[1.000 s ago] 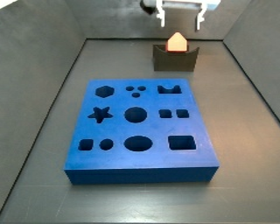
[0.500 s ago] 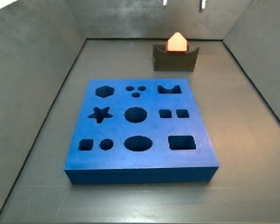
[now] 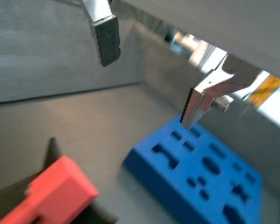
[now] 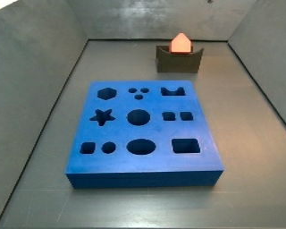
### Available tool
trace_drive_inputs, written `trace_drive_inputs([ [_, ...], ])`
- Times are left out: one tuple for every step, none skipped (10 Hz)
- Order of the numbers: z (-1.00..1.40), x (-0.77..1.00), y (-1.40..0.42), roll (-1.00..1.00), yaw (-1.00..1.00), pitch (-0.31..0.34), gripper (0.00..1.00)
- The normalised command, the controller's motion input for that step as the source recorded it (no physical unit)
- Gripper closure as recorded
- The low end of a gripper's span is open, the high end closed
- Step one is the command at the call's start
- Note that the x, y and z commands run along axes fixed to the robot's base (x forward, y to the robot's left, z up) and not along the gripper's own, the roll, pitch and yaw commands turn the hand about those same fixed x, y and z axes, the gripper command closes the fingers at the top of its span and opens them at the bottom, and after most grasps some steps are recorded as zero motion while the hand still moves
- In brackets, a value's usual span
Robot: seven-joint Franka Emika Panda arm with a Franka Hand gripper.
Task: Pick up the 3 prong object. Move up. Place the 3 prong object on the fixture. Regrasp the 3 prong object. Move to above the board. Insert the 3 prong object.
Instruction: Regrasp the 3 prong object.
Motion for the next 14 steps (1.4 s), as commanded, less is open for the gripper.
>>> trace_drive_inputs([
  [0.01, -0.02, -0.03, 1.0, 0.03, 0.002, 0.0],
  [0.01, -0.03, -0.03, 1.0, 0.03, -0.003, 0.0],
  [0.01, -0.04, -0.03, 1.0, 0.03, -0.007, 0.0],
  [0.01, -0.05, -0.03, 1.0, 0.03, -0.015, 0.0],
  [0.0, -0.05, -0.03, 1.0, 0.03, -0.02, 0.0],
  [0.01, -0.05, -0.02, 1.0, 0.03, -0.026, 0.0],
  [0.01, -0.05, -0.02, 1.0, 0.03, -0.033, 0.0],
  [0.01, -0.04, -0.02, 1.0, 0.03, -0.042, 0.0],
  [0.01, -0.04, -0.02, 1.0, 0.03, -0.046, 0.0],
  [0.01, -0.05, -0.02, 1.0, 0.03, -0.048, 0.0],
  [0.02, -0.04, -0.02, 1.0, 0.03, -0.048, 0.0],
  [0.02, -0.04, -0.02, 1.0, 0.03, -0.046, 0.0],
  [0.02, -0.02, -0.02, 1.0, 0.03, -0.044, 0.0],
  [0.0, 0.0, -0.02, 1.0, 0.03, -0.04, 0.0],
])
